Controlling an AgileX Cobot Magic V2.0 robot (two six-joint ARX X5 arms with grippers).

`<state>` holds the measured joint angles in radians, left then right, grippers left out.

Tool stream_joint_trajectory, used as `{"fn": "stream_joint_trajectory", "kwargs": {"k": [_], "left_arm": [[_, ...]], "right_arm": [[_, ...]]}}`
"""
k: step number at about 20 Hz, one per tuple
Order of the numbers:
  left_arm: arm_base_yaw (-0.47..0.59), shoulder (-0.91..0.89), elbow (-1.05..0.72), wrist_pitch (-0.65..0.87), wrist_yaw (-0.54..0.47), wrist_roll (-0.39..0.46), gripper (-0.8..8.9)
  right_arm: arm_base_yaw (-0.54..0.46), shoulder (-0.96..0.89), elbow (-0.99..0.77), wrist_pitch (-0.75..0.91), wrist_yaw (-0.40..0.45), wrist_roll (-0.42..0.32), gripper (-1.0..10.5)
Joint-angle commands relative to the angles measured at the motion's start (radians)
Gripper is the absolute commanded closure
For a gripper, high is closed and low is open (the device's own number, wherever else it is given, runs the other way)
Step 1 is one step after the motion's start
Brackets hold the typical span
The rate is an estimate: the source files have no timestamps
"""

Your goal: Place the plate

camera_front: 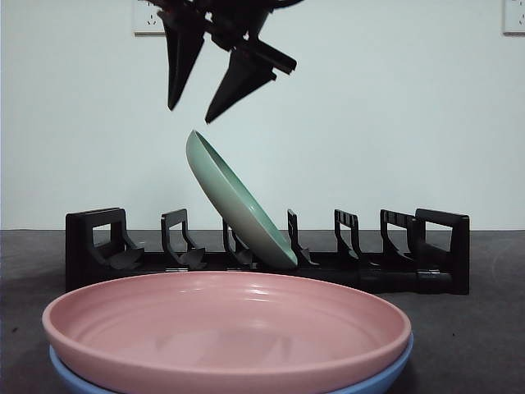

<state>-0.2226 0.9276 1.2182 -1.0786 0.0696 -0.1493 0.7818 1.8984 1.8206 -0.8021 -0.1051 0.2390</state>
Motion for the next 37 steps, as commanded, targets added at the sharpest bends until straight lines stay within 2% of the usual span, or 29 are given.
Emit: {"fn": "stream_joint_trajectory", "kwargs": {"k": [1, 8, 13, 14, 17, 19, 24, 29, 33, 37], "left_arm": [[0.000, 0.007, 0.018, 0.008, -0.001, -0.001, 4.70], [0.000, 0.007, 0.018, 0.016, -0.001, -0.001, 4.70], [0.000, 0.007, 0.018, 0.017, -0.001, 0.000, 4.70], [0.000, 0.007, 0.018, 0.018, -0.001, 0.000, 4.70], [0.000, 0.007, 0.018, 0.018, -0.001, 0.000, 4.70], [0.000, 0.007, 0.018, 0.018, -0.001, 0.000, 4.70], [0.000, 0.007, 0.018, 0.018, -0.001, 0.011, 4.70], [0.000, 0.007, 0.018, 0.017, -0.001, 0.011, 4.70], [0.000, 0.007, 0.018, 0.017, -0.001, 0.010, 4.70], [0.000, 0.007, 0.018, 0.017, -0.001, 0.011, 4.70]], "right_arm": [[0.001, 0.046, 0.028, 0.013, 0.000, -0.013, 7.2], [0.000, 0.097, 0.028, 0.023, -0.007, -0.015, 7.2], [0.006, 0.101, 0.035, 0.014, -0.011, -0.014, 9.3], [0.006, 0.100, 0.043, 0.008, -0.015, -0.014, 9.3], [0.006, 0.098, 0.096, -0.035, -0.102, -0.011, 9.3], [0.006, 0.089, 0.153, -0.076, -0.113, -0.013, 9.3], [0.010, 0.056, 0.290, -0.220, -0.114, -0.082, 9.3], [0.057, -0.008, 0.303, -0.365, -0.096, -0.160, 9.3], [0.129, -0.095, 0.214, -0.346, -0.088, -0.181, 9.3], [0.200, -0.263, -0.027, -0.226, -0.069, -0.180, 9.3]]}}
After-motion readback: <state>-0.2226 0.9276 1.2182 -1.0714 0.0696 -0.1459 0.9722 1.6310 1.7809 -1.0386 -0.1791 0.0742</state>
